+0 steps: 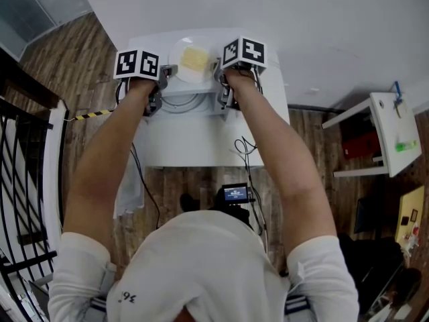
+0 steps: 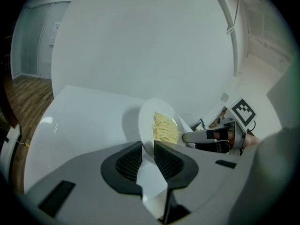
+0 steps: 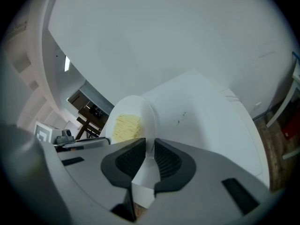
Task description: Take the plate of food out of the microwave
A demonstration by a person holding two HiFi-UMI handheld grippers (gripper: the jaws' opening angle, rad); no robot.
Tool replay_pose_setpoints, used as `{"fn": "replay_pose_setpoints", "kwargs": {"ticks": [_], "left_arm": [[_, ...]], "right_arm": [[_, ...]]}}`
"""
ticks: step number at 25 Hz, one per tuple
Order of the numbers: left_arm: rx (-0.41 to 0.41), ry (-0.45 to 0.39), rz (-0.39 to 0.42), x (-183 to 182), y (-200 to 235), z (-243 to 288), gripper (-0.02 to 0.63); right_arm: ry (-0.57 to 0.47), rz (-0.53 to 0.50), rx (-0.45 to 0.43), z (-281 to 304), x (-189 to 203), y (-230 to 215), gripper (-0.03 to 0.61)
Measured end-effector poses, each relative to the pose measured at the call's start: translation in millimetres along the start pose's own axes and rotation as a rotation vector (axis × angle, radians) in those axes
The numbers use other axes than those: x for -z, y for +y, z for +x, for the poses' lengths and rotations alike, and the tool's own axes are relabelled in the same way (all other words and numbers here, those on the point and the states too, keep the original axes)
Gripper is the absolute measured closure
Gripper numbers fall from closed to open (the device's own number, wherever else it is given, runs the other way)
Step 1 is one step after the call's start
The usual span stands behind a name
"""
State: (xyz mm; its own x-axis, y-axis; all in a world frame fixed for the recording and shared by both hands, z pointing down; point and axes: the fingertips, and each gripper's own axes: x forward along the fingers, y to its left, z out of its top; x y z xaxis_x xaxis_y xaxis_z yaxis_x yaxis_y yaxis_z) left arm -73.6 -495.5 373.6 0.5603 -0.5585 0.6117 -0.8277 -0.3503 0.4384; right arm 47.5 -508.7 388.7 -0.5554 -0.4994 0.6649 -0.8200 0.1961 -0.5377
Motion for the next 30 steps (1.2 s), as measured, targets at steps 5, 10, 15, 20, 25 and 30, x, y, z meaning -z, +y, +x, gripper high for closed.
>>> {"fn": "replay_pose_setpoints", "kwargs": {"ticks": [5, 10, 15, 20, 25, 30], "left_arm": [[-0.026, 0.026, 0.031, -2.7, 7.2, 3.2, 0.545], [-0.03, 0.045, 0.041, -3.8, 9.2, 5.7, 0.535], [-0.035, 0.041, 0.069, -5.7, 11.0, 5.5, 0.532], [-0.032, 0.018, 0.092, -10.5, 11.3, 4.7, 0.532], [-0.017, -0.011, 0.11, -13.5, 9.4, 5.2, 0.532], [0.014, -0.065, 0.139, -19.0, 5.5, 1.6, 0.532]], "right_arm": [[-0.003, -0.046, 0.034, 2.3, -4.4, 3.4, 0.535], [-0.007, -0.065, 0.046, 1.3, -5.5, 3.4, 0.531], [-0.009, -0.061, 0.056, 1.6, -5.5, 0.5, 0.52], [-0.021, -0.081, 0.069, 1.9, -9.1, -0.2, 0.518], [-0.034, -0.1, 0.082, 2.5, -10.3, -1.8, 0.518], [-0.055, -0.15, 0.1, 0.8, -13.3, -0.7, 0.518]]}}
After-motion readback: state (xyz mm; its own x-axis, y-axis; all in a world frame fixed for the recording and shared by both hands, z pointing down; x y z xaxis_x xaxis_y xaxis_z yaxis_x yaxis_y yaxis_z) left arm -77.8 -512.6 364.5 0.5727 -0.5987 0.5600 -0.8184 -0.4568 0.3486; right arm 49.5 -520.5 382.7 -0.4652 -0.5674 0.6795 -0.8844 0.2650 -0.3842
